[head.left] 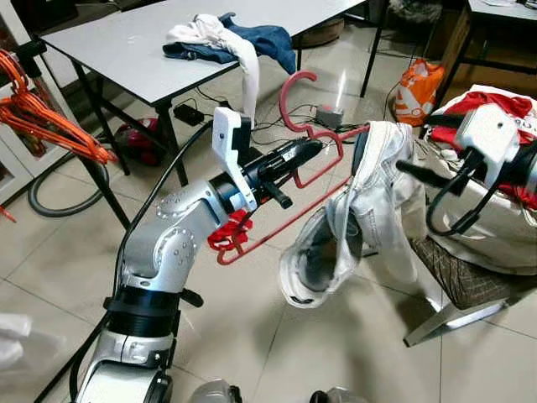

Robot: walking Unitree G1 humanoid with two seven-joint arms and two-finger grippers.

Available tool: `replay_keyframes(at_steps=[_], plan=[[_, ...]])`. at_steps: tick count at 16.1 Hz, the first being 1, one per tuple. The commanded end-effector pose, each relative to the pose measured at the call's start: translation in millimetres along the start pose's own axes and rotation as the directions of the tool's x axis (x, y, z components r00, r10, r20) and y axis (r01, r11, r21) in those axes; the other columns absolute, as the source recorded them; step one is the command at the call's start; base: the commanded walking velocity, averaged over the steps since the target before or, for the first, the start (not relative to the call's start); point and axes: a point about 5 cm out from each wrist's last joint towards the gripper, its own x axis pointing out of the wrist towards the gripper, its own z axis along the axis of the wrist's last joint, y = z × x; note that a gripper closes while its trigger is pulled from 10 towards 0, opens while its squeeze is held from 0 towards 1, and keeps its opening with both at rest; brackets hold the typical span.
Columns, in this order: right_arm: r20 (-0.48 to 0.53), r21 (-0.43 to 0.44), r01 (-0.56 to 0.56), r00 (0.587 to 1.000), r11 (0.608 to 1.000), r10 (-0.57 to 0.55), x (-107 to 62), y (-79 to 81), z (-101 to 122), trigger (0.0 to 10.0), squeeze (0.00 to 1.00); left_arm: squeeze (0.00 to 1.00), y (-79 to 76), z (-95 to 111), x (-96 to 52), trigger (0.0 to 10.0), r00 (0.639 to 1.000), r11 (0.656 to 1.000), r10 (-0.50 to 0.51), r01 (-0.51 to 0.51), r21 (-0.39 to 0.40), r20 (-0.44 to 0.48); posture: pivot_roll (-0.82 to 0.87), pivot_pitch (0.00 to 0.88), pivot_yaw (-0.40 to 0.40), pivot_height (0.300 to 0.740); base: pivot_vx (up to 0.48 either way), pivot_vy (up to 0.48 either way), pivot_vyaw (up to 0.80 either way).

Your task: Hang hanger

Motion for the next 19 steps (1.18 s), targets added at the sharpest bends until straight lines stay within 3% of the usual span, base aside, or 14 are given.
replay_keyframes(at_steps=[1,4,7,13,14,15,16,17,19], plan=[[-0.001,-0.032,-0.011,1.0,0.999,0.011,-4.0,-5.7,4,10.0,0.0,0.0,-10.4,15,2.1,10.0,0.995,0.997,-0.072,0.07,0.034,0.064,-0.12,0.0,0.044,0.74,0.0,0.0,0.0],[-0.02,-0.042,-0.046,0.999,0.998,0.045,-0.4,-13.9,0,10.0,0.0,0.0,-16.4,17,3.4,10.0,0.991,0.992,-0.121,0.119,0.036,0.056,-0.13,0.0,0.046,0.74,0.0,0.0,0.0],[-0.026,-0.016,-0.075,0.997,0.997,0.074,12.6,-8.8,-6,10.0,0.0,0.0,-24.7,15,4.2,10.0,0.982,0.983,-0.181,0.18,0.02,0.052,-0.12,0.0,0.046,0.74,0.0,0.0,0.0],[0.037,0.059,-0.127,0.992,0.99,0.125,24.2,-6.6,-3,10.0,0.0,0.0,-49.2,17,-3.1,10.0,0.932,0.932,-0.363,0.363,0.013,-0.005,-0.11,0.0,0.044,0.74,0.0,0.0,0.0],[0.083,0.111,-0.151,0.986,0.982,0.142,25.0,-8.3,0,10.0,0.0,0.0,-54.0,19,-5.0,10.0,0.915,0.915,-0.404,0.404,-0.004,0.0,-0.11,0.0,0.044,0.74,0.0,0.0,0.0],[0.132,0.155,-0.171,0.98,0.973,0.152,27.1,-9.0,3,5.6,0.0,0.0,-56.8,20,-6.2,10.0,0.902,0.902,-0.431,0.431,-0.014,0.002,-0.11,0.0,0.042,0.74,0.0,0.0,0.0],[0.146,0.166,-0.176,0.977,0.97,0.152,28.0,-9.1,4,5.6,0.0,0.0,-57.2,21,-6.6,10.0,0.901,0.9,-0.435,0.435,-0.015,0.001,-0.11,0.0,0.042,0.74,0.0,0.0,0.0],[0.21,0.219,-0.205,0.965,0.954,0.159,29.3,-9.4,7,0.0,0.0,0.0,-57.2,23,-7.0,10.0,0.899,0.898,-0.438,0.439,-0.022,0.01,-0.11,0.0,0.043,0.74,0.0,0.0,0.0],[0.297,0.276,-0.231,0.944,0.933,0.146,28.8,-9.1,12,0.0,0.0,0.0,-56.4,26,-7.8,10.0,0.898,0.898,-0.438,0.439,-0.03,0.023,-0.11,0.0,0.043,0.74,0.0,0.0,0.0]])
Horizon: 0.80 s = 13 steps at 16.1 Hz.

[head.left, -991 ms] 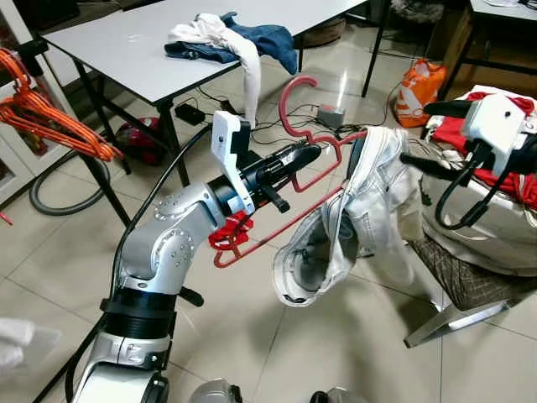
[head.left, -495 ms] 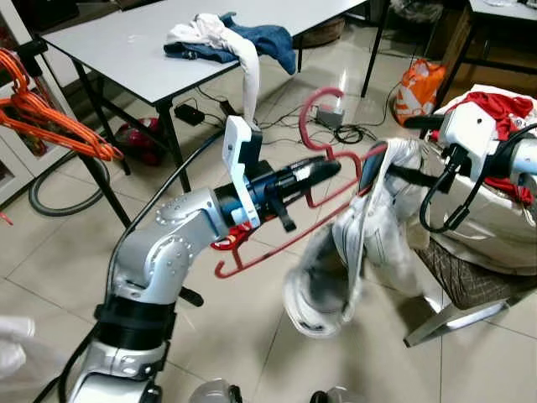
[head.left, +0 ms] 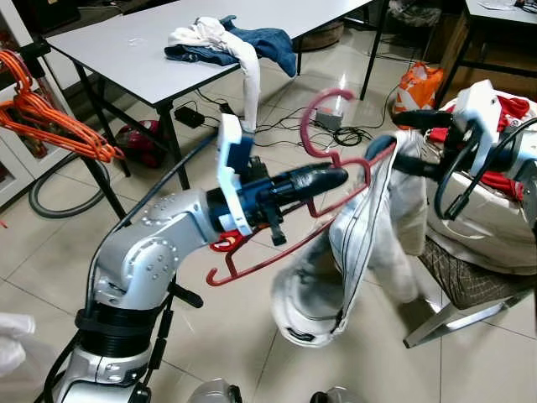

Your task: Hang hanger

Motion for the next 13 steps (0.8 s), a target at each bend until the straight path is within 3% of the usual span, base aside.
replay_keyframes(at_steps=[1,3,7,13], plan=[[0.069,-0.021,-0.032,0.997,0.999,0.034,5.3,0.2,14,0.0,0.0,0.0,-16.4,13,10.5,10.0,0.989,0.99,-0.141,0.14,0.031,0.042,-0.11,0.0,0.044,0.74,0.0,0.0,0.0],[0.109,-0.01,-0.065,0.992,0.998,0.066,9.9,6.7,16,0.0,0.0,0.0,-16.0,12,8.5,10.0,0.989,0.989,-0.147,0.146,0.014,0.03,-0.12,0.0,0.047,0.74,0.0,0.0,0.0],[-0.039,-0.086,-0.173,0.985,0.981,0.17,10.1,27.4,-3,0.0,0.0,0.0,-13.1,8,10.4,10.0,0.989,0.989,-0.145,0.145,0.013,0.007,-0.13,0.0,0.048,0.74,0.0,0.0,0.0],[0.057,-0.041,-0.134,0.989,0.99,0.136,19.9,41.8,1,0.0,0.0,0.0,-0.3,-1,10.3,10.0,0.999,0.998,-0.033,0.034,0.046,-0.027,-0.13,0.0,0.047,0.74,0.0,0.0,0.0]])
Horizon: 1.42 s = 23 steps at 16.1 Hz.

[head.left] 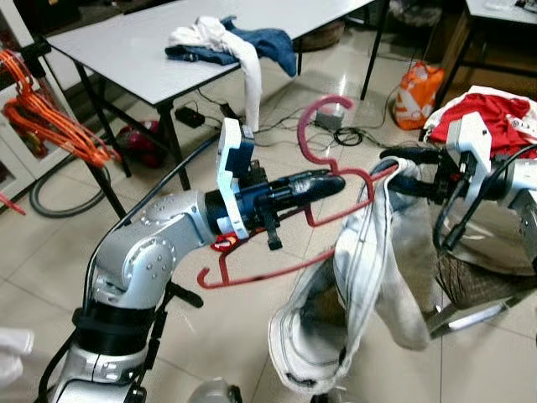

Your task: Hang hanger

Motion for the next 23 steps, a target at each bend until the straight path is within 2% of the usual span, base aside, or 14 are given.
replay_keyframes(at_steps=[1,6,9,10,11,18,19,20,23], plan=[[0.088,-0.054,-0.073,0.993,0.996,0.078,18.4,7.8,18,0.0,0.0,0.0,-3.4,5,12.6,10.0,0.999,0.999,-0.025,0.024,0.038,0.02,-0.13,0.0,0.045,0.74,0.0,0.0,0.0],[0.116,-0.055,0.049,0.992,0.997,-0.043,18.9,3.0,23,0.0,0.0,0.0,8.5,-3,10.7,10.0,0.998,0.995,0.059,-0.058,0.086,-0.012,-0.13,0.0,0.043,0.74,0.0,0.0,0.0],[0.113,-0.025,0.118,0.987,0.993,-0.115,21.8,2.8,16,0.0,0.0,0.0,12.6,-8,11.3,10.0,0.995,0.991,0.088,-0.084,0.103,-0.039,-0.13,0.0,0.045,0.74,0.0,0.0,0.0],[0.09,0.003,0.135,0.987,0.991,-0.135,23.4,3.8,10,0.0,0.0,0.05,16.3,-10,11.9,10.0,0.992,0.986,0.12,-0.114,0.119,-0.046,-0.13,0.0,0.048,0.74,0.0,0.0,0.0],[0.061,0.027,0.146,0.987,0.989,-0.148,27.1,9.1,0,0.0,0.0,1.0,23.2,-13,12.7,10.0,0.984,0.976,0.169,-0.16,0.148,-0.053,-0.13,0.0,0.051,0.74,0.0,0.0,0.0],[0.053,0.028,0.219,0.974,0.975,-0.221,34.3,4.1,-1,0.0,0.0,1.0,29.4,-14,11.9,10.0,0.977,0.965,0.205,-0.193,0.179,-0.05,-0.12,0.0,0.048,0.74,0.0,0.0,0.0],[0.043,0.015,0.252,0.967,0.968,-0.252,32.8,1.0,-2,0.0,0.0,1.0,30.4,-14,8.8,10.0,0.977,0.963,0.206,-0.192,0.189,-0.059,-0.12,0.0,0.046,0.74,0.0,0.0,0.0],[0.03,-0.002,0.309,0.951,0.951,-0.309,28.4,-4.7,-3,0.0,0.0,1.0,36.6,-15,-0.8,10.0,0.967,0.952,0.238,-0.215,0.216,-0.088,-0.12,0.0,0.046,0.74,0.0,0.0,0.0],[0.022,0.002,0.343,0.939,0.94,-0.342,24.2,-6.6,-6,0.0,0.0,1.0,43.6,-15,-9.5,10.0,0.955,0.941,0.278,-0.25,0.229,-0.101,-0.12,0.0,0.046,0.74,0.0,0.0,0.0]])
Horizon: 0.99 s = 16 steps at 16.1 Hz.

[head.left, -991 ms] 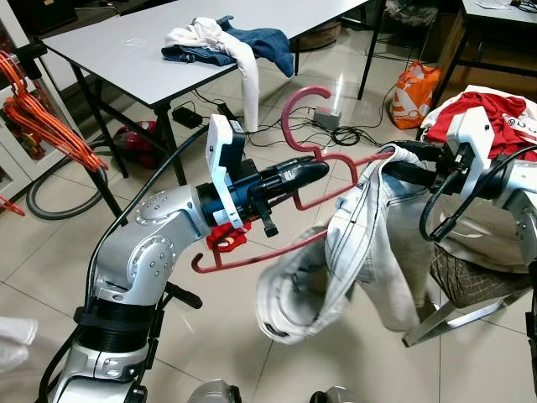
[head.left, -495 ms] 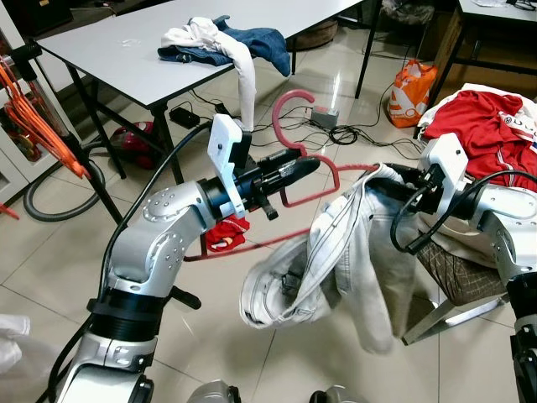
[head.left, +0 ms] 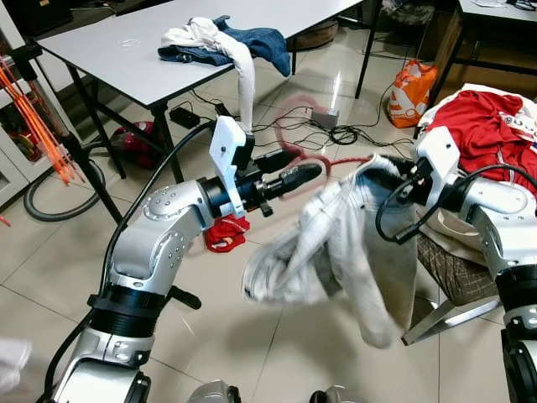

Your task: Hang hanger

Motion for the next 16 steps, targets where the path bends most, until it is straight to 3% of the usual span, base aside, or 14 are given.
replay_keyframes(at_steps=[1,4,5,6,11,16], plan=[[0.101,-0.025,0.043,0.994,0.999,-0.04,0.7,-8.4,21,0.0,0.0,1.0,-1.1,-4,2.5,10.0,0.999,1.0,-0.013,0.014,0.003,-0.037,-0.12,0.0,0.047,0.74,0.0,0.0,0.0],[0.095,-0.023,0.048,0.994,0.999,-0.045,1.0,-6.5,18,0.0,0.0,1.0,-3.1,-6,3.1,10.0,0.998,0.999,-0.032,0.033,0.013,-0.057,-0.13,0.0,0.049,0.74,0.0,0.0,0.0],[0.095,-0.019,0.052,0.994,0.998,-0.05,0.6,-7.0,18,0.0,0.0,1.0,3.0,-9,0.6,10.0,0.997,0.999,-0.004,0.006,0.036,-0.075,-0.13,0.0,0.05,0.74,0.0,0.0,0.0],[0.096,-0.018,0.057,0.994,0.998,-0.055,-0.3,-7.8,18,0.0,0.0,0.0,9.4,-11,-2.5,10.0,0.995,0.998,0.024,-0.018,0.059,-0.095,-0.13,0.0,0.05,0.74,0.0,0.0,0.0],[0.082,-0.022,0.115,0.99,0.993,-0.113,-6.6,-15.8,15,0.0,0.0,0.0,24.9,-15,-16.1,10.0,0.986,0.986,0.116,-0.1,0.132,-0.119,-0.13,0.0,0.047,0.74,0.0,0.0,0.0],[0.069,-0.017,0.136,0.989,0.991,-0.134,-12.3,-16.8,7,0.0,0.0,0.0,53.1,16,-34.0,10.0,0.965,0.943,0.26,-0.25,0.221,-0.016,-0.13,0.0,0.045,0.74,0.0,0.0,0.0]])
